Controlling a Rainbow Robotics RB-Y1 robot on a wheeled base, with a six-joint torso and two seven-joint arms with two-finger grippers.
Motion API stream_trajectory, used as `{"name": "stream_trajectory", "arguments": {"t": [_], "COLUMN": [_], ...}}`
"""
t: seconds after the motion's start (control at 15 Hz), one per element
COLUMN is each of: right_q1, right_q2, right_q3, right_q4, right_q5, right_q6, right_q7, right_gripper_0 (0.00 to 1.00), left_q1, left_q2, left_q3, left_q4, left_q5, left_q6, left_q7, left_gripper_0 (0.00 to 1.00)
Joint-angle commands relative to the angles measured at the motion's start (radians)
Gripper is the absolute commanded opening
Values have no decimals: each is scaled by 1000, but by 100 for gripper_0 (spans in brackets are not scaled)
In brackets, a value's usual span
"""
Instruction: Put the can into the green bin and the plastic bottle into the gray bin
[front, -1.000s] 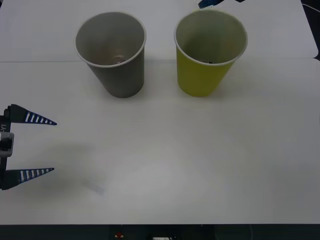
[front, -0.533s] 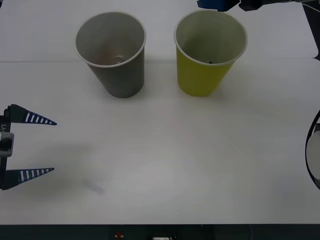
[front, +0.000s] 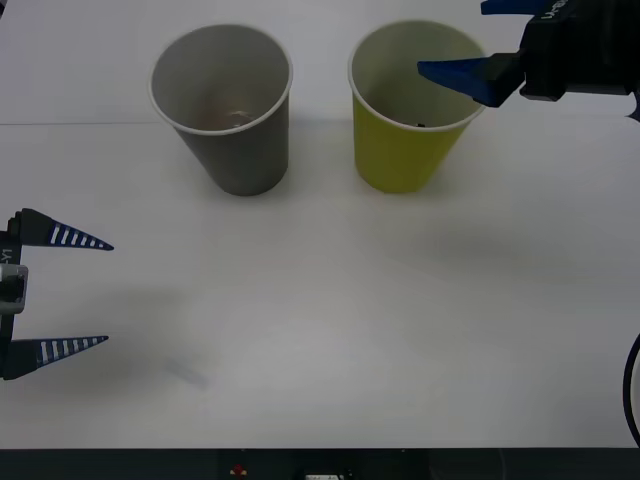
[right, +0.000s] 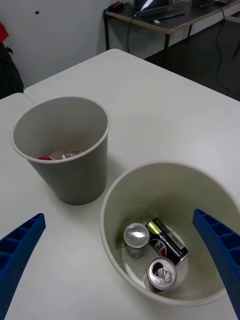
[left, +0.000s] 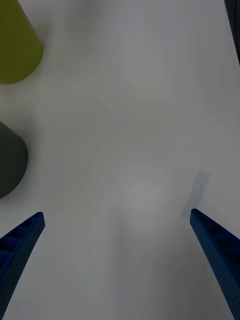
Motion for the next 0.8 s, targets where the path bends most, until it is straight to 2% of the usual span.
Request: {"name": "stream_trajectory", "arguments": {"t": [0.07, 0.47, 0.8], "right_q1": [101, 327, 450], "right_q2": [0, 0, 0], "right_q3": [-32, -36, -38], "right_q4": [-55, -151, -154], "right_q5": [-72, -184, -190], "right_q6": [0, 31, 61], "right_q7": [26, 73, 247], "right_gripper_0": [100, 100, 100], "left_q1": [0, 0, 0], "left_q2": [0, 0, 0], "left_q3": [0, 0, 0], "left_q4": [0, 0, 0], "left_q5": [0, 0, 0], "left_q6": [0, 0, 0], "left_q7": [0, 0, 0], "left_gripper_0": [100, 100, 100]}}
